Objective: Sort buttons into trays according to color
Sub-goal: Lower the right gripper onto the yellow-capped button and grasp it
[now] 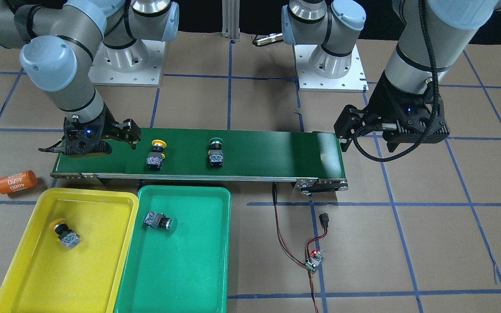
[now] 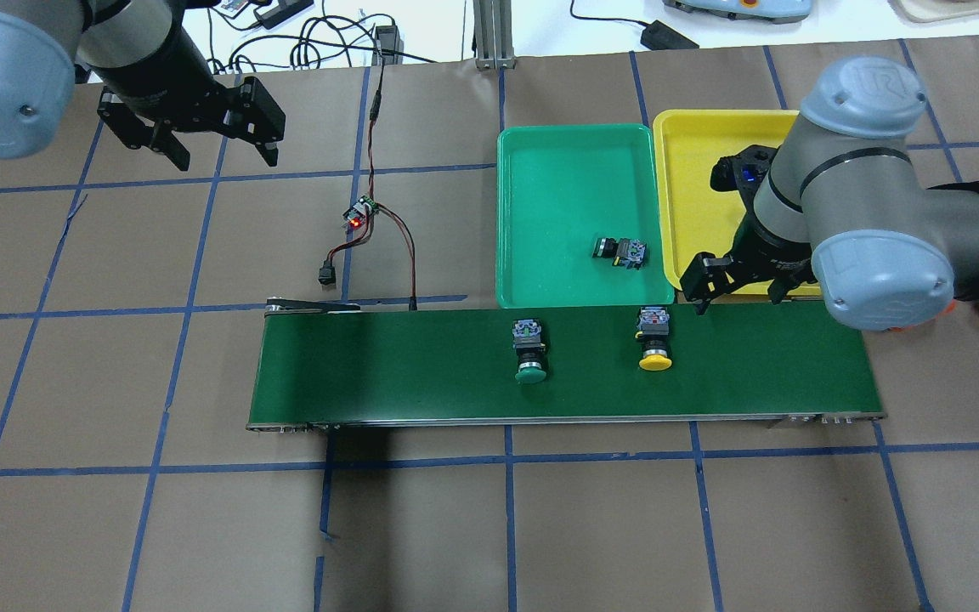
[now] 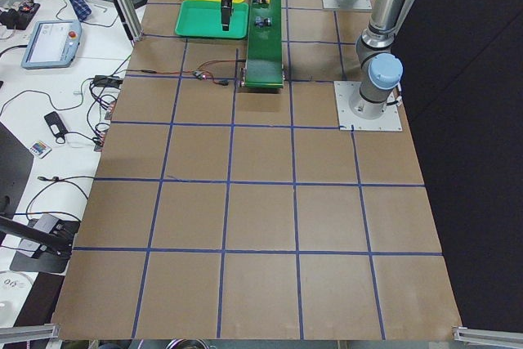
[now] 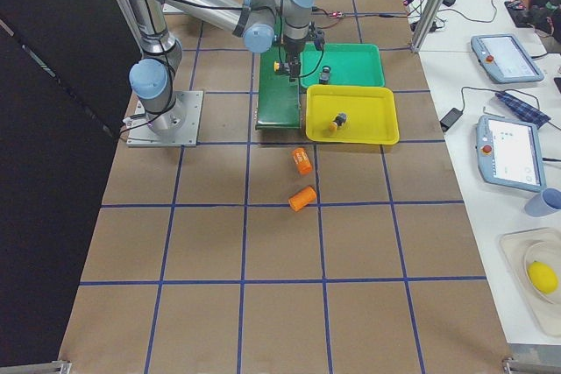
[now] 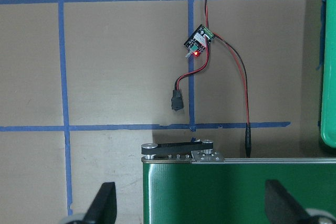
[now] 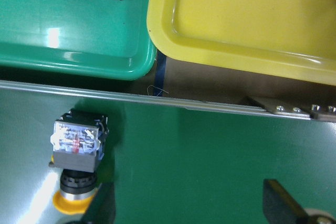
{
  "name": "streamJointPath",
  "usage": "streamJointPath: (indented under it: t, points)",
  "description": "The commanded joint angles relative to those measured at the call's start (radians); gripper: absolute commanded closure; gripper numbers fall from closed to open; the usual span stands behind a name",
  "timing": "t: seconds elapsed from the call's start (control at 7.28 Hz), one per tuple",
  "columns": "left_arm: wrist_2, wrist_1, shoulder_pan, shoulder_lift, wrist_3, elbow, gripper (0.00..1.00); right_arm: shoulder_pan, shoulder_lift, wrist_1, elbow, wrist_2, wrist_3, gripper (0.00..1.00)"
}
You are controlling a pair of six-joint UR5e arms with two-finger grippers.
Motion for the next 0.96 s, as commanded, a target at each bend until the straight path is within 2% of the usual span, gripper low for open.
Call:
streamJointPath:
  t: [0.0, 0.82]
  points:
    - [0.002, -0.043, 0.000, 0.012, -0.004, -0.004, 0.00, 0.007, 0.009, -0.002, 0.002, 0.001, 0.147, 0.00]
    - [-0.009, -0.096, -0.005, 0.009, 0.007, 0.042, 0.00, 0.058, 0.064, -0.069, 0.004, -0.011, 0.186, 0.00]
